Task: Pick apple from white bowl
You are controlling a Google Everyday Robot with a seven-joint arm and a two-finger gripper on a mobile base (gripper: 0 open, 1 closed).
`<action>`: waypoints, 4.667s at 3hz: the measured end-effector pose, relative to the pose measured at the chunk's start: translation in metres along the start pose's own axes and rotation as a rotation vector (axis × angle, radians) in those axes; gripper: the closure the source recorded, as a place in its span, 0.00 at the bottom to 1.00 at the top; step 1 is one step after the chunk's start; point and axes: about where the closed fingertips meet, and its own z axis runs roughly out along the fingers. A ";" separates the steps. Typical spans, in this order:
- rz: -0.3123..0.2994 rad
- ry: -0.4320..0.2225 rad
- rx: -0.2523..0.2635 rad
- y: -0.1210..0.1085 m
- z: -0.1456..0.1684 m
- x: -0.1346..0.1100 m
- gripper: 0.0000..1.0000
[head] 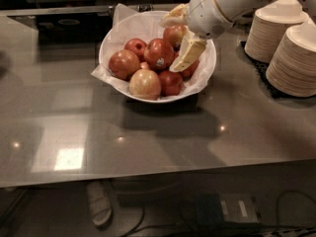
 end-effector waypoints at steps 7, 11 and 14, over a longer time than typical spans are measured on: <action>-0.020 -0.035 -0.232 0.006 0.066 0.004 0.69; -0.017 -0.033 -0.203 -0.001 0.051 -0.003 1.00; 0.042 -0.151 -0.026 0.010 -0.026 -0.030 1.00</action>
Offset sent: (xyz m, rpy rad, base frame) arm 0.0151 0.0290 -0.0088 0.0268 0.0805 0.1216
